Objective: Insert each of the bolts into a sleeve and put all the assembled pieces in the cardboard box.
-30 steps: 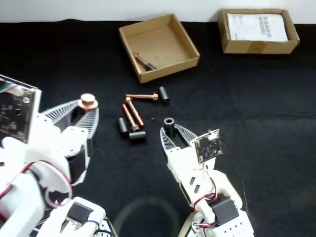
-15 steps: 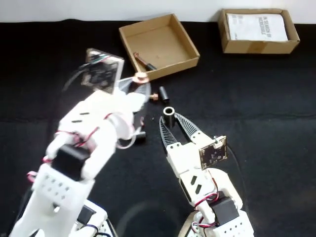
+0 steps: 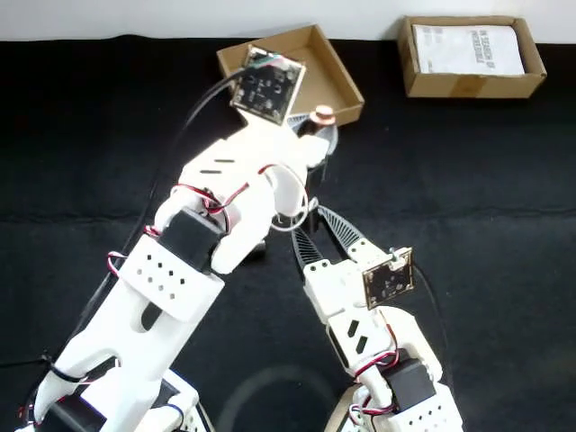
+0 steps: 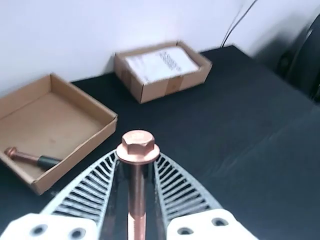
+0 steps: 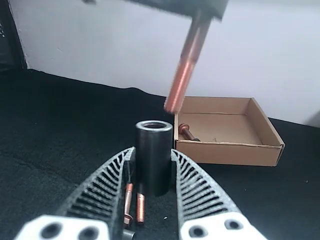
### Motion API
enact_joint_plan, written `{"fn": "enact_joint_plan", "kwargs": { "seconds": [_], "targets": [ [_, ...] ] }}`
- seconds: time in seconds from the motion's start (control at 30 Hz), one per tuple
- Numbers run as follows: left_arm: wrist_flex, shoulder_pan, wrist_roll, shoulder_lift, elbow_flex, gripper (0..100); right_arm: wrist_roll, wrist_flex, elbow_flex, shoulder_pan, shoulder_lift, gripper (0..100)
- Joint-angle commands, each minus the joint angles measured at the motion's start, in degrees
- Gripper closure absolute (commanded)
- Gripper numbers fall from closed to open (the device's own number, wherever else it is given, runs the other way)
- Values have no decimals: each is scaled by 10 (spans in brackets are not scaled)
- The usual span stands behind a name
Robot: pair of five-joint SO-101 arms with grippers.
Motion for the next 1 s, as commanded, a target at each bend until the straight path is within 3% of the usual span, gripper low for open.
{"fn": "enact_joint_plan", "kwargs": {
  "seconds": [0.0, 0.33, 0.53, 0.97],
  "targets": [
    [10, 13, 11, 0, -51, 991, 3, -15, -28, -3, -11, 991],
    [54, 16, 12, -3, -53, 991, 2, -18, -4, -3, -11, 991],
    [55, 17, 72, -3, -53, 991, 2, -18, -7, -3, -11, 991],
    [79, 17, 72, -3, -53, 991, 2, -18, -7, 37, -11, 991]
  ]
}}
